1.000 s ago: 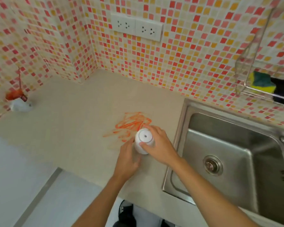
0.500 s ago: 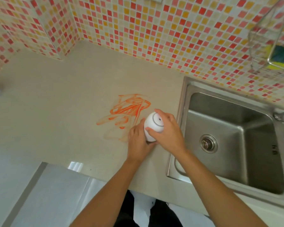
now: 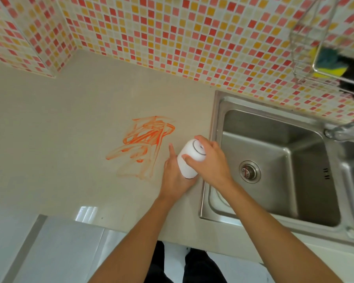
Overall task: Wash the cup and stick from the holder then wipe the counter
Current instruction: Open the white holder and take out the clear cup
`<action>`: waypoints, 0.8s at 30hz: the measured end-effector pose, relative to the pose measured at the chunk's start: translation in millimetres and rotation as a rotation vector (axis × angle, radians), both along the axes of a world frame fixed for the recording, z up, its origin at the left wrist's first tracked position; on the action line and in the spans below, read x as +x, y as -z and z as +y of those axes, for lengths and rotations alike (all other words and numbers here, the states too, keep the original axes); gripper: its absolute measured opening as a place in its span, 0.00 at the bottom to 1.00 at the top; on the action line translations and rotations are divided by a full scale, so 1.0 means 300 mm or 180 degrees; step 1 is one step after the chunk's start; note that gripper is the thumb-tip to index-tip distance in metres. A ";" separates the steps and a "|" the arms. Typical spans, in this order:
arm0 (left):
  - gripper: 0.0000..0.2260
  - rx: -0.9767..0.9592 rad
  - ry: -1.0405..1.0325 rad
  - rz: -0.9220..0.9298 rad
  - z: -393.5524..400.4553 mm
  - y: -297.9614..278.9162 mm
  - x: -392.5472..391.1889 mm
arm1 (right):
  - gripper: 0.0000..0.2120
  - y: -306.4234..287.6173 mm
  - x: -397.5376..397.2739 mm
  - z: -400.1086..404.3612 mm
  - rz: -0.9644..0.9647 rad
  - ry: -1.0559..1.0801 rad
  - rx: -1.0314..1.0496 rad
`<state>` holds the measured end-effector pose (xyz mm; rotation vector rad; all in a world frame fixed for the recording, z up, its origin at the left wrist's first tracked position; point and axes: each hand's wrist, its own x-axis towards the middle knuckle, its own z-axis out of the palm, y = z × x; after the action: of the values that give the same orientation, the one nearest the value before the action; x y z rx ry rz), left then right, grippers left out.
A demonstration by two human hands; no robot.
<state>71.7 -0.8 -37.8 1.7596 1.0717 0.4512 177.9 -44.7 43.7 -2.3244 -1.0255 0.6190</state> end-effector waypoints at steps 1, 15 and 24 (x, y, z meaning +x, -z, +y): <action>0.59 -0.0023 0.0020 0.0013 0.003 0.002 -0.001 | 0.32 0.000 0.004 -0.001 0.0028 -0.0007 -0.0009; 0.56 -0.0249 0.0284 0.0174 0.014 -0.010 -0.014 | 0.32 -0.031 0.006 0.052 -0.0507 -0.0338 -0.0625; 0.57 -0.0437 0.0404 0.0093 0.033 -0.041 -0.036 | 0.30 -0.030 0.035 0.053 -0.0500 -0.0559 -0.0456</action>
<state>61.0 9.3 -25.4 1.7050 0.9812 0.2680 188.4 -28.7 52.9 -2.4560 -1.3074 0.6014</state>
